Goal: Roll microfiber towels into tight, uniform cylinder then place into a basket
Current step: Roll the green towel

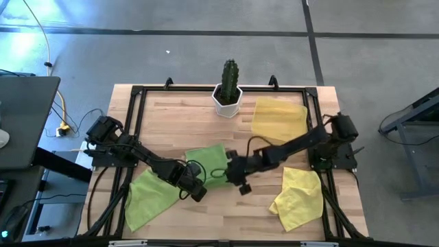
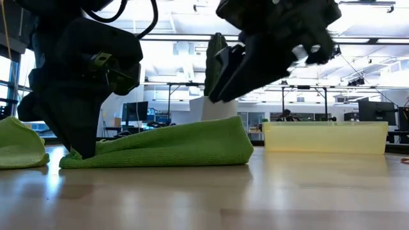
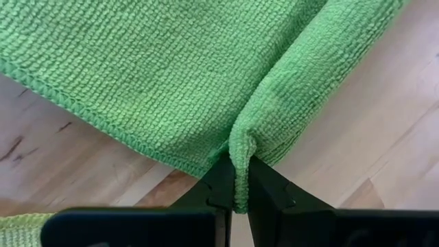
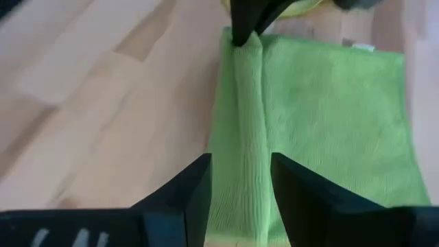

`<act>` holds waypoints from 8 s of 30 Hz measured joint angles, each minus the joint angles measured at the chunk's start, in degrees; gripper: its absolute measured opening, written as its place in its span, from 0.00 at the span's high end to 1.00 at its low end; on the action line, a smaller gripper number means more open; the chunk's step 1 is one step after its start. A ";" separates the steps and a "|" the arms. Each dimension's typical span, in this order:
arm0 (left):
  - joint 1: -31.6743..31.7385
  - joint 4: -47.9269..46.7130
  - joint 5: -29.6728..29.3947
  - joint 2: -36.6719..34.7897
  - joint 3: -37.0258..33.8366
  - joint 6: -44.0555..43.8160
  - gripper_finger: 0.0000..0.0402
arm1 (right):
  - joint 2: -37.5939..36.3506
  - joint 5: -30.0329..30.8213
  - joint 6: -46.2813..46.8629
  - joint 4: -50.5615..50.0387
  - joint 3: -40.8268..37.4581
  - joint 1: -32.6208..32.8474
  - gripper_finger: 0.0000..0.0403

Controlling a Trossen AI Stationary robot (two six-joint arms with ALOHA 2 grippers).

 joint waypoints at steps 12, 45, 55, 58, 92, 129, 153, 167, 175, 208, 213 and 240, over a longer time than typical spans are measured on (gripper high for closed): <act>0.02 0.15 0.04 0.00 -0.02 0.37 0.95 | 7.39 0.13 5.53 0.76 0.00 1.04 0.51; 0.59 -19.10 -2.45 0.04 12.51 37.05 0.68 | 11.77 -0.79 16.79 -0.43 0.20 0.88 0.51; -3.71 -17.59 -8.06 0.03 15.98 51.52 0.68 | 11.77 -0.94 18.21 0.33 0.04 0.88 0.51; -4.35 -16.96 -9.73 0.47 15.98 53.29 0.68 | 11.77 -0.97 18.43 0.61 -0.01 0.88 0.51; -2.29 1.19 -6.18 -0.13 -0.90 42.60 0.72 | 11.83 -1.19 20.72 1.28 -0.02 0.90 0.51; -0.46 12.21 13.90 0.39 -1.36 40.88 0.99 | 7.94 0.51 7.58 -1.54 -0.09 6.38 0.60; 2.29 12.96 26.44 -0.42 -1.29 26.96 0.97 | 7.82 -24.76 37.61 1.38 0.02 -1.71 0.99; 4.76 8.28 17.70 -2.27 -1.27 19.99 0.96 | 9.63 -19.56 42.02 -2.60 0.22 -1.56 1.00; 4.76 5.75 12.81 -0.96 -1.03 18.11 0.96 | 9.69 -19.32 37.75 -1.95 0.14 -1.33 0.97; 4.74 6.03 13.94 -0.68 -1.22 19.38 0.96 | 7.92 7.84 5.99 5.39 -0.02 10.72 0.74; 4.74 6.10 14.34 -0.68 -1.22 19.45 0.96 | 7.92 7.98 6.03 5.78 -0.02 10.72 0.74; 4.74 9.35 16.12 -0.51 -1.35 17.69 0.96 | 9.02 6.76 13.03 -0.86 0.16 6.45 0.55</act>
